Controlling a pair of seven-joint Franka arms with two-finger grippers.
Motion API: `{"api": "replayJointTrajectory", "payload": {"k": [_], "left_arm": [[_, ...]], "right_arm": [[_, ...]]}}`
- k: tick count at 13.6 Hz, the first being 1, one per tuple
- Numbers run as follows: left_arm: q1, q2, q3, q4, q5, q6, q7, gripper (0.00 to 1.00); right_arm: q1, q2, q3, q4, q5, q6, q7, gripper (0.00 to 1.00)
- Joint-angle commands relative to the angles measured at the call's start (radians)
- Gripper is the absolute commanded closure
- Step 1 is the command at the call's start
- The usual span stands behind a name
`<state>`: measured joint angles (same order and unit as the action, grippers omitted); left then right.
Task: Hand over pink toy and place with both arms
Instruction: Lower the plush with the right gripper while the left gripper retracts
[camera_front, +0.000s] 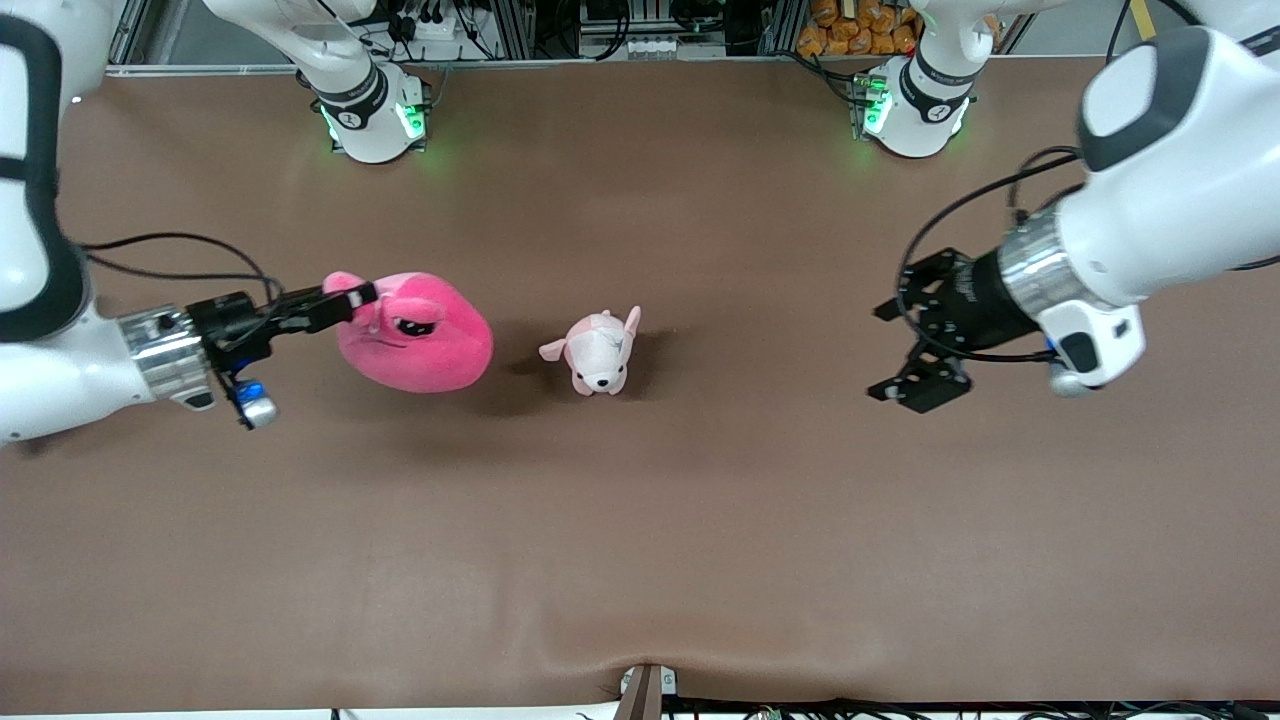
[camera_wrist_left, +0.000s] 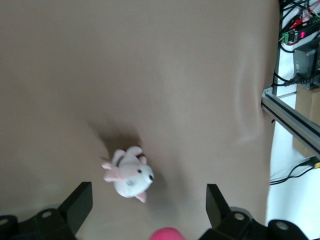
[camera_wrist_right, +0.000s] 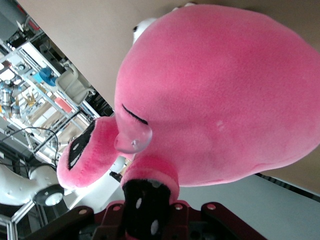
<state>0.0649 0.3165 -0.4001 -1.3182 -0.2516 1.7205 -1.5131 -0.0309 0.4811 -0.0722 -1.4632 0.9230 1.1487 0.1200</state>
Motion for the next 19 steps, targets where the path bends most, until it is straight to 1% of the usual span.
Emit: {"api": "replayJointTrajectory", "payload": {"k": [1,3,4,5,6,8,9,10,12,14,15,16,17,18,19], "left_arm": [[0.044,-0.040,0.000,-0.009,0.096,-0.093,0.228,0.00],[0.046,-0.045,0.001,-0.009,0.219,-0.111,0.359,0.00],[0.047,-0.045,0.000,-0.009,0.271,-0.114,0.397,0.00],[0.058,-0.045,0.001,-0.009,0.297,-0.124,0.443,0.00],[0.076,-0.047,0.001,-0.009,0.301,-0.125,0.517,0.00],[0.090,-0.082,0.000,-0.013,0.321,-0.128,0.676,0.00],[0.093,-0.088,0.006,-0.013,0.321,-0.146,0.744,0.00],[0.092,-0.115,0.033,-0.025,0.319,-0.154,0.843,0.00],[0.082,-0.198,0.053,-0.114,0.319,-0.154,1.002,0.00],[0.076,-0.285,0.092,-0.211,0.319,-0.153,1.059,0.00],[0.076,-0.333,0.110,-0.264,0.308,-0.139,1.067,0.00],[0.063,-0.385,0.147,-0.318,0.302,-0.115,1.083,0.00],[0.031,-0.431,0.179,-0.367,0.302,-0.096,1.111,0.00],[0.020,-0.456,0.202,-0.389,0.302,-0.094,1.137,0.00],[0.012,-0.468,0.225,-0.391,0.302,-0.101,1.166,0.00]], "right_arm": [[-0.075,0.071,0.014,0.015,-0.015,-0.037,-0.097,1.00],[-0.113,0.117,0.014,0.018,-0.032,-0.037,-0.135,1.00],[-0.130,0.137,0.012,0.018,-0.059,-0.037,-0.182,1.00],[-0.150,0.154,0.012,0.017,-0.096,-0.038,-0.242,1.00],[-0.162,0.159,0.012,0.017,-0.134,-0.038,-0.287,1.00],[-0.179,0.159,0.012,0.020,-0.241,-0.038,-0.344,1.00],[-0.199,0.160,0.012,0.020,-0.268,-0.038,-0.362,1.00],[-0.207,0.165,0.012,0.020,-0.300,-0.038,-0.399,1.00],[-0.211,0.175,0.012,0.021,-0.366,-0.037,-0.491,1.00],[-0.210,0.194,0.012,0.021,-0.407,-0.037,-0.540,1.00],[-0.210,0.206,0.012,0.021,-0.417,-0.037,-0.572,1.00],[-0.210,0.221,0.012,0.021,-0.423,-0.038,-0.595,1.00],[-0.210,0.234,0.012,0.021,-0.423,-0.037,-0.615,1.00],[-0.211,0.238,0.012,0.021,-0.423,-0.037,-0.626,1.00],[-0.211,0.241,0.009,0.021,-0.423,-0.035,-0.628,0.88]]}}
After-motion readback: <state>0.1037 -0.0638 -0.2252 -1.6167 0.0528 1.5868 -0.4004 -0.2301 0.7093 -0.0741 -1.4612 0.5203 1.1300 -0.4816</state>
